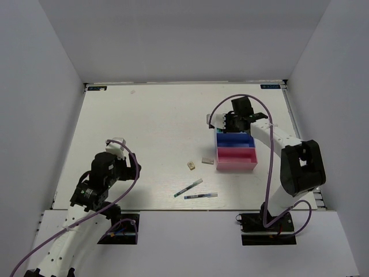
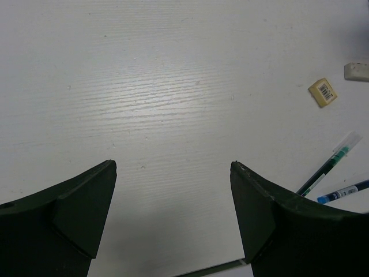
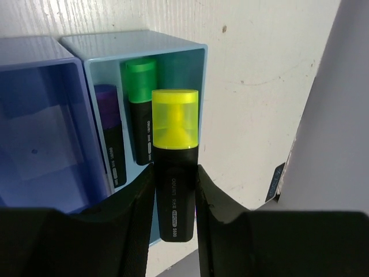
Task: Sort the stationery into containers
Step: Place the stationery in the storage box.
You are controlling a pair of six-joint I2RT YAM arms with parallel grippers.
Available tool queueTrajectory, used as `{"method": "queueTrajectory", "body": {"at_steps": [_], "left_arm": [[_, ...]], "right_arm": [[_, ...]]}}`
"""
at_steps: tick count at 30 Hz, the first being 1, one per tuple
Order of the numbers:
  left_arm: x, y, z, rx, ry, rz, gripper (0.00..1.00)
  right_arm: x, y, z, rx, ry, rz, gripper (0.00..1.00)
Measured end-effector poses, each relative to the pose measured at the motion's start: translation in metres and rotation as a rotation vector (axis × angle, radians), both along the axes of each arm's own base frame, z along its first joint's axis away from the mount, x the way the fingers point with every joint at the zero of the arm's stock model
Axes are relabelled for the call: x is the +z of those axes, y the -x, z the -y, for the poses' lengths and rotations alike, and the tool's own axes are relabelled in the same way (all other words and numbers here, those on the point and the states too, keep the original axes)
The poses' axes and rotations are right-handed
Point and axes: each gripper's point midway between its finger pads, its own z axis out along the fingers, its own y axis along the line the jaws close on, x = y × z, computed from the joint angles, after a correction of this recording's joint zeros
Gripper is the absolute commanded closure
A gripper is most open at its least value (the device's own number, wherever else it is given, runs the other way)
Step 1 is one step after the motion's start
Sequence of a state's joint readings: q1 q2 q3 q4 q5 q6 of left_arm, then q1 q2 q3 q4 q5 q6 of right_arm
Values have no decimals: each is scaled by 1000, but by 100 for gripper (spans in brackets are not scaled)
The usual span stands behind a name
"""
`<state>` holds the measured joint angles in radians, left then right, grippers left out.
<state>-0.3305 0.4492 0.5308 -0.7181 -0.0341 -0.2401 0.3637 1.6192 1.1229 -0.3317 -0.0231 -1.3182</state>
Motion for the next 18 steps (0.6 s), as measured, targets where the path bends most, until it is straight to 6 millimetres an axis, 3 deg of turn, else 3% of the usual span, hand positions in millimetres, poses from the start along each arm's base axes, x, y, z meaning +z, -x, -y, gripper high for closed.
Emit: {"method": "queueTrajectory", "body": {"at_steps": [2,5,8,12,13,14,15,16,17,18], "left_arm": [[0,0,0,-1,1,0,10],[0,0,1,-5,3,-2,10],[0,1,2,-12,3,-2,13],[-1,1,6,-34,13,-7,24],[-1,0,8,-44,17,-10,40],[-1,1,11,-56,24,-14,51],[-1,1,13,-68,30,-17,62],[-2,1,18,-92,43,-21,85],[-2,1,24,-122,57,-23,94],[-3,2,31,-157,73,-33,100]], "right_arm": [[-2,-3,-1,3,-4,-9,69],[1,-9,1,-3,-12,-9,54],[7,-14,1,-11,-28,2,45],[9,-16,2,-15,-42,1,43],[9,-15,2,-15,-45,-2,45],[8,-15,3,-19,-49,-7,57],[7,-14,3,-20,-52,-11,73],[7,-13,3,-24,-57,-16,92],[7,-13,3,-37,-69,-24,100],[8,-11,2,-64,-93,-39,100]]}}
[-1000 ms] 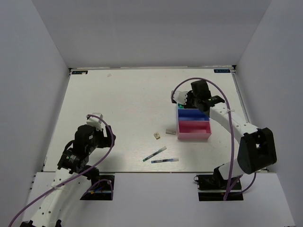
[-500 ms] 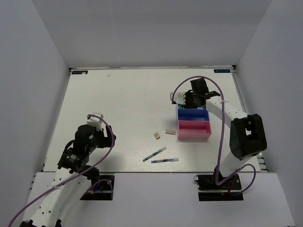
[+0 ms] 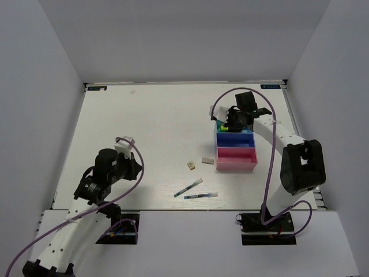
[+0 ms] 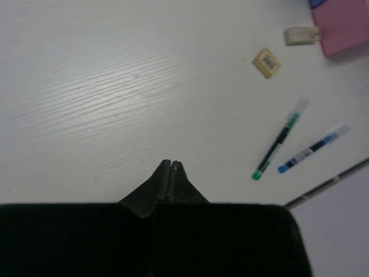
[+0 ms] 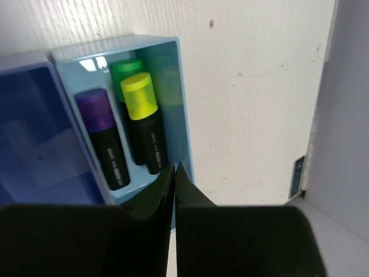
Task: Sort the stationery into containers
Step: Place the stationery in the storage box, then pick up the pen from the center of the board.
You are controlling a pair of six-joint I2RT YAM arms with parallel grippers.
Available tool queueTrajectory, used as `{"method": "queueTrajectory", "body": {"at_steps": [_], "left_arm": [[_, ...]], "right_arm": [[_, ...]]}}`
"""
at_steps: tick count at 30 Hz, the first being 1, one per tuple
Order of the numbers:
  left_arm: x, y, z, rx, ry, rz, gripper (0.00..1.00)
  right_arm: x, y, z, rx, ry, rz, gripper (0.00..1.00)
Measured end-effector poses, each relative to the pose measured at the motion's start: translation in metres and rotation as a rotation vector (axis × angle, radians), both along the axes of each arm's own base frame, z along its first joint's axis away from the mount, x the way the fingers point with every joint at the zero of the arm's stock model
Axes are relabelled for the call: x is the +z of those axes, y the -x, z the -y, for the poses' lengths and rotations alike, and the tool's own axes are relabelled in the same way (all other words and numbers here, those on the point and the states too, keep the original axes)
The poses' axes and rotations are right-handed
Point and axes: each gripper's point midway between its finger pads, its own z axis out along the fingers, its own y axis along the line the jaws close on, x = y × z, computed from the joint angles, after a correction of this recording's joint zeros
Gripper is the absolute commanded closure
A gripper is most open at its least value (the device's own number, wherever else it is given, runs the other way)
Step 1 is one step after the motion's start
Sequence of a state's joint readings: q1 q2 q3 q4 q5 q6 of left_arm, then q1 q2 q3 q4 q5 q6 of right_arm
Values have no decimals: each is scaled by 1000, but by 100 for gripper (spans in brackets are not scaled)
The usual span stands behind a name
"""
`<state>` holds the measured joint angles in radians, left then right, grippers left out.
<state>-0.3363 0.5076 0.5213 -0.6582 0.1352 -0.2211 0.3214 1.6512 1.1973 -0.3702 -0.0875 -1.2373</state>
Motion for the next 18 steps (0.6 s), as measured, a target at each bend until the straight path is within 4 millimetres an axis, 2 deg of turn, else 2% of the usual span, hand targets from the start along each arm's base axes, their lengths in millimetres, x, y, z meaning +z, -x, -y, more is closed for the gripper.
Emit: {"method": "queueTrajectory", "body": {"at_steps": [3,4,5,6,7,8,9,10,11,12,14,16,18], "left_arm": [[-6,6,30,-144,51,-69,100],[-12,10,40,-193,50,-110,97],[-16,15,53,-255,44,-150,77],[-21,22,68,-326,25,-186,65],[-25,29,80,-391,-2,-217,60],[-27,35,93,-455,-38,-232,52],[-26,42,108,-521,-70,-243,51],[-25,47,122,-583,-102,-240,51],[-22,51,136,-630,-134,-233,53],[-22,50,147,-655,-164,-220,55],[-27,51,171,-702,-225,-203,58],[-43,49,181,-712,-287,-209,58],[-62,46,182,-699,-348,-229,58]], "right_arm": [[11,16,-5,-121,-136,-83,100],[19,28,-10,-162,-209,-129,84],[29,40,-16,-186,-283,-169,57],[42,57,-26,-187,-375,-222,34],[54,71,-33,-185,-449,-259,18],[65,88,-41,-168,-522,-294,18],[72,105,-48,-145,-577,-325,24],[76,126,-52,-131,-629,-367,65],[76,141,-55,-114,-657,-394,85],[74,156,-57,-110,-686,-430,100],[64,176,-55,-137,-709,-486,100],[54,190,-51,-166,-716,-516,100],[50,200,-47,-188,-722,-529,89]]}}
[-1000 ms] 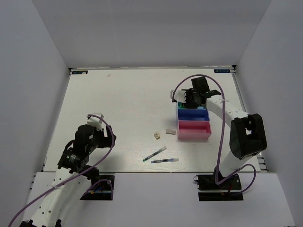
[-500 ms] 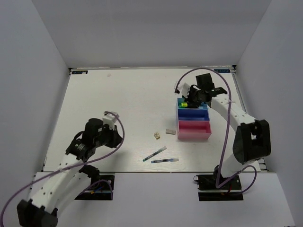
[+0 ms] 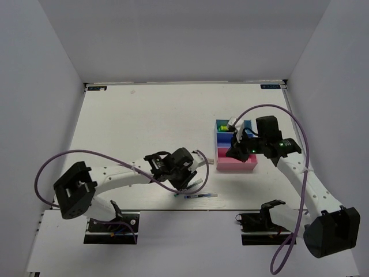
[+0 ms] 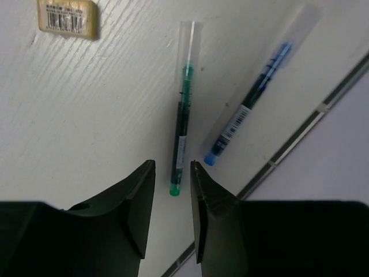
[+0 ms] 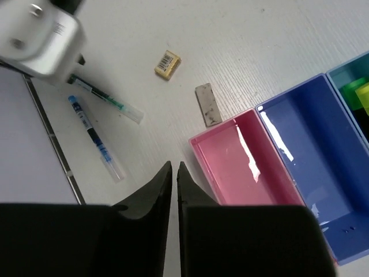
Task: Sort the stationery into containers
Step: Pick up the pen from the center of the board.
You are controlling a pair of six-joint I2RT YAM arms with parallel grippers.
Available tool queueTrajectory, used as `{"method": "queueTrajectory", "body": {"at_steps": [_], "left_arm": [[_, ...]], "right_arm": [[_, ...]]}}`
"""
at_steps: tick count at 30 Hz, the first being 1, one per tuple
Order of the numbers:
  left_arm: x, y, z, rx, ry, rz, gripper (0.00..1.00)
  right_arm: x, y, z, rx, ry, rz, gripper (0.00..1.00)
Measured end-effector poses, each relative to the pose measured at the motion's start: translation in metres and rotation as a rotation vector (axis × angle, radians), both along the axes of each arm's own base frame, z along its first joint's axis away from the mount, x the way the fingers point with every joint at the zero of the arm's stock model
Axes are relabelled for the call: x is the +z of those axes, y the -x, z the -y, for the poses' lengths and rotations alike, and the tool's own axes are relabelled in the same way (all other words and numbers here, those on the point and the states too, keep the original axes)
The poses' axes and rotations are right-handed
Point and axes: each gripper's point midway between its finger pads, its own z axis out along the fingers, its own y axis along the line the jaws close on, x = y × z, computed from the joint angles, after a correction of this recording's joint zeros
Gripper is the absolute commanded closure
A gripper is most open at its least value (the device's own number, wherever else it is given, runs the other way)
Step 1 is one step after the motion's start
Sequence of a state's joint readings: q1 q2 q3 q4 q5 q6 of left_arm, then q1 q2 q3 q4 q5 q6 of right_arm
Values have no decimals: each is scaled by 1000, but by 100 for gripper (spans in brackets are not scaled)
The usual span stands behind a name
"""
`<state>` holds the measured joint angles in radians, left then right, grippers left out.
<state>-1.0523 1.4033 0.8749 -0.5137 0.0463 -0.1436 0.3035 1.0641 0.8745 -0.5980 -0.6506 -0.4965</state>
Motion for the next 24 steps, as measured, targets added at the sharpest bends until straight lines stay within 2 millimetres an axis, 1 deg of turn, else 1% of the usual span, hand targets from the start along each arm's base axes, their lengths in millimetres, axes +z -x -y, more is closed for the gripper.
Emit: {"method": "queueTrajectory", "body": {"at_steps": [2,3,4,7,11,12,13,19,24], "left_arm": [[-15,-2,-1,7,-52,0,58],[-21,-4,-1,11,-69,3,58],[-25,-7,-1,18,-86,10,58],[-31,-15,7,29,-99,31,57],[-34,-20,16,34,-88,40,57],[-35,-20,17,34,-86,40,57],[-35,-20,19,34,-83,39,56],[-33,-16,27,31,-52,28,56],[-34,-12,34,25,-28,12,56]], "right_arm": [[2,5,2,-11,-5,-4,79],[7,6,2,-17,-12,9,78],[10,7,3,-21,-17,20,76],[16,8,4,-33,-31,34,74],[8,12,5,-44,-33,6,74],[6,13,6,-48,-33,-3,73],[4,14,6,-52,-33,-10,73],[2,13,8,-64,-34,-17,73],[-6,12,11,-79,-32,-32,73]]}}
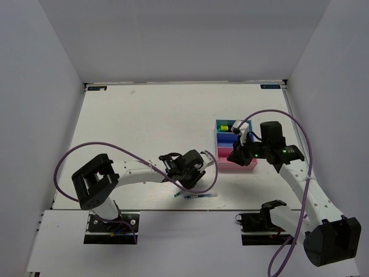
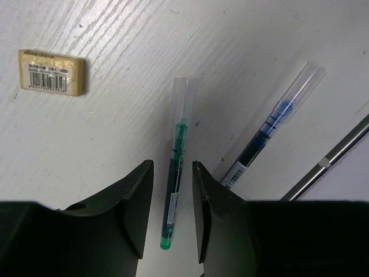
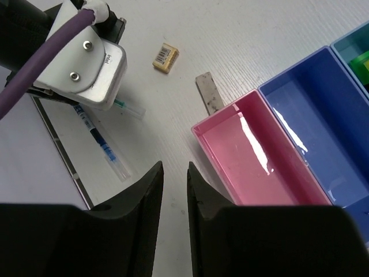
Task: Sort the stationery into containers
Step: Pick up the pen from the center of the board.
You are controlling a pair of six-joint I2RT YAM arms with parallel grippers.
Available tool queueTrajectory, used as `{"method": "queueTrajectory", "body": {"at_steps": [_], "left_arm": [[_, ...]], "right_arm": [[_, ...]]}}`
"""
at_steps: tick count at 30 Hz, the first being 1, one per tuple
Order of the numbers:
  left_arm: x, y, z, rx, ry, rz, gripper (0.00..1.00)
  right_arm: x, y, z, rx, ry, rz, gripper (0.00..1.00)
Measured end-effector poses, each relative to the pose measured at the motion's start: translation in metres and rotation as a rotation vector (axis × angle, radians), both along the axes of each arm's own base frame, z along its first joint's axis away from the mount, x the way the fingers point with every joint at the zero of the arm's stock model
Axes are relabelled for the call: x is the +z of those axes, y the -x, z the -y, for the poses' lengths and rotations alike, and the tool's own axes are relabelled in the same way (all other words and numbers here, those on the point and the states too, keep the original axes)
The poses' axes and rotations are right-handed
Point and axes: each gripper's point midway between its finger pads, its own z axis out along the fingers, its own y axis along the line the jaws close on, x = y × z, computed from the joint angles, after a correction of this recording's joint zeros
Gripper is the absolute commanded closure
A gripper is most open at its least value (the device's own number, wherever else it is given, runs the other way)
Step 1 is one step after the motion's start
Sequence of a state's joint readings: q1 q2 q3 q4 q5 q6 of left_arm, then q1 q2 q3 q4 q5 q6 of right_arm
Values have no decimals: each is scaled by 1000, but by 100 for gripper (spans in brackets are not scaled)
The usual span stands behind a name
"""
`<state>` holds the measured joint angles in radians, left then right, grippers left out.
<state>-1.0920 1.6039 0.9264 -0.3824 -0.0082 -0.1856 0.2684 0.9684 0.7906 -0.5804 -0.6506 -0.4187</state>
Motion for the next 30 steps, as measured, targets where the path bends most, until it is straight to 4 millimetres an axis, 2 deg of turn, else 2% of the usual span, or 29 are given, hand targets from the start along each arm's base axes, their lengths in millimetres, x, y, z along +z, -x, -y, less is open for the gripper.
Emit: {"method": "queueTrajectory", "body": {"at_steps": [6,10,11,12,15,20,24,30], "left_arm": [[-17,5,-1,-6,-38,-24,56],[-19,4,1,-5,-33,-17,59],[-19,3,1,-3,-34,-15,62],[-19,3,1,-2,-35,-11,69],[-20,1,2,2,-36,6,79],[-21,1,6,-1,-42,46,82],[-22,0,8,0,-55,83,100],[-20,-5,9,9,-64,122,100]], "right_arm": [[0,-2,2,-13,-2,0,73],[0,-3,4,-23,-4,-3,73],[0,-3,4,-25,-5,-3,73],[0,-4,4,-26,-6,-4,73],[1,-4,5,-33,-9,-5,73],[4,-5,7,-43,-16,5,73],[5,-5,9,-52,-20,4,68],[7,-7,11,-67,-23,9,65]]}}
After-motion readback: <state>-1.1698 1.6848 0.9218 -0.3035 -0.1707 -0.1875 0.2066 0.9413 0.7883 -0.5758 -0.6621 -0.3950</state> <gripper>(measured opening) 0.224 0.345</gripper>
